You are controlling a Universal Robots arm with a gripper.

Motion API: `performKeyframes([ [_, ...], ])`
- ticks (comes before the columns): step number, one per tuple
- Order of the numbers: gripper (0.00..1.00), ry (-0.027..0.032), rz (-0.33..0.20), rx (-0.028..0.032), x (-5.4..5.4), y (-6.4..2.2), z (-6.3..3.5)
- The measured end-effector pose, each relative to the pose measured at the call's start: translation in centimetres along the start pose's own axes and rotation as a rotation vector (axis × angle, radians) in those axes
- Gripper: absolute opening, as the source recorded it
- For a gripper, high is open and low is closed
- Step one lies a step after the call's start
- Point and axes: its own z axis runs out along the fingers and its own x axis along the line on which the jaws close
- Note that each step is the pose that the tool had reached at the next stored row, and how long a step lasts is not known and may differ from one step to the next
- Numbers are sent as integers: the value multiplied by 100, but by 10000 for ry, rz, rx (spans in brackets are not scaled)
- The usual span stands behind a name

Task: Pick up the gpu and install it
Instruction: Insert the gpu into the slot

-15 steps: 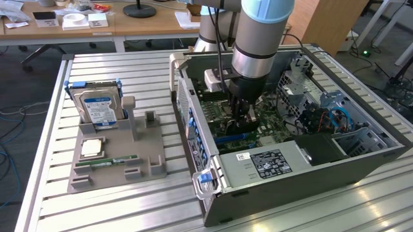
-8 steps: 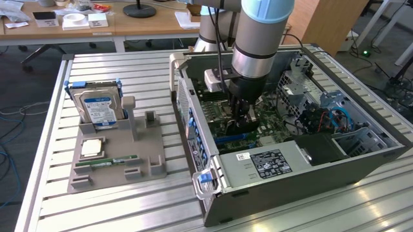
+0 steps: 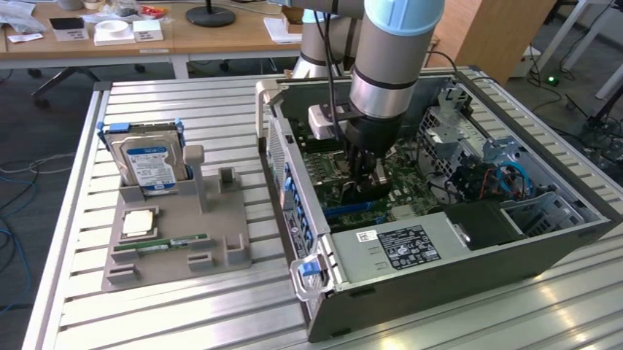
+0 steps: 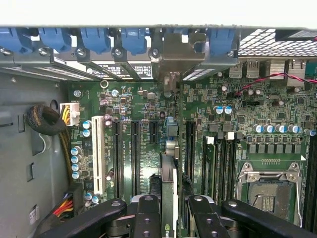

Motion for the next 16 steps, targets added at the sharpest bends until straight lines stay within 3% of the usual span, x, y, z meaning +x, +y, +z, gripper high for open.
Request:
performKeyframes([
  [16, 26, 4, 98, 2, 0, 3, 47],
])
